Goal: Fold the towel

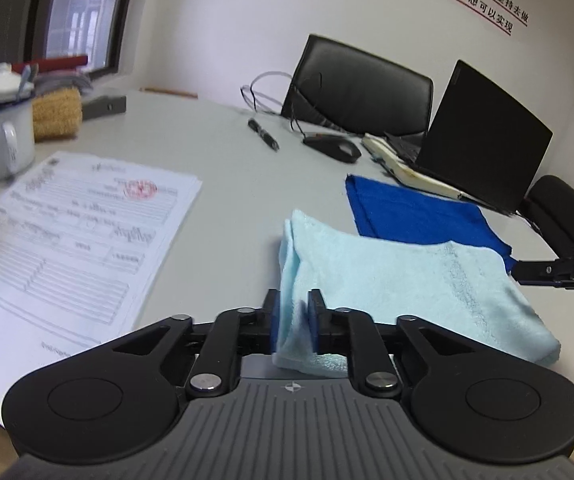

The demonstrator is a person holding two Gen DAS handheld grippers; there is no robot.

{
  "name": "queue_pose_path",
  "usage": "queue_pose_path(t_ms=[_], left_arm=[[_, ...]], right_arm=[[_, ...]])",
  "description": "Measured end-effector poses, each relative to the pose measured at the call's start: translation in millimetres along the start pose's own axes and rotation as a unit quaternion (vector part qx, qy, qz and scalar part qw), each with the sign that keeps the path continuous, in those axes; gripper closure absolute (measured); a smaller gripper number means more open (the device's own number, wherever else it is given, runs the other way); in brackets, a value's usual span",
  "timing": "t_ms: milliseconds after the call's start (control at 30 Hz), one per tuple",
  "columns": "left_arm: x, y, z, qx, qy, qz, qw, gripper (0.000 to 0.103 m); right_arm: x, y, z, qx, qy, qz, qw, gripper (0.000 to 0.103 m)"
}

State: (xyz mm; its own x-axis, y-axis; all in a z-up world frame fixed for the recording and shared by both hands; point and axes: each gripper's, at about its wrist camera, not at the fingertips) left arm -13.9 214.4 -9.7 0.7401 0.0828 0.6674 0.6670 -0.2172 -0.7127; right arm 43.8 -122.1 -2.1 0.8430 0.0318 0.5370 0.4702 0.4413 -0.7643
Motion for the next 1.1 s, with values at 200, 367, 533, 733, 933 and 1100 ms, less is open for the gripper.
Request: queue_pose_path(t_ms=[200,367,533,733,933,1100], left_arm=[[17,-6,-23,-0.022,0.047,-0.020,0.9985,0.069],[24,17,-47,-0.036,0.085,0.000,0.9957,0.069],[21,46,-47,-0.039,0.076,0.036,0.9957,0.069],[12,56,-36,-0.031,0.066,0.048,0.9962,0.069],[5,54,-33,-0.034,0.065,0.040,0.9965,0.069],[2,52,-42,-0.027,0.086,0.040,0.9952,0.068]], right_arm=[[-6,-2,3,-0.024,-0.009,-0.007,1.000,0.058],[-14,6,12,-0.045,-0.038,-0.007,0.998,0.056],[-22,13,21,-0.066,-0.066,-0.006,0.996,0.047],[-32,22,32,-0.092,-0.100,-0.005,0.991,0.044],[-41,30,44,-0.117,-0.134,-0.004,0.984,0.040],[-43,35,28,-0.109,-0.135,-0.003,0.985,0.039]])
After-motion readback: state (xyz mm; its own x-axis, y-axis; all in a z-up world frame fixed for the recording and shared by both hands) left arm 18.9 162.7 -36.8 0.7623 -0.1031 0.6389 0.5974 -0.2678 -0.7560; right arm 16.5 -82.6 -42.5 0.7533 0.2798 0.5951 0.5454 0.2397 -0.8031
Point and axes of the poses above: each gripper's, at about its wrist camera, not at the fingertips, and y roughly the way its jaws point, z to its left, x to its top, and after that the axes turned 15 degrees about z, right-handed
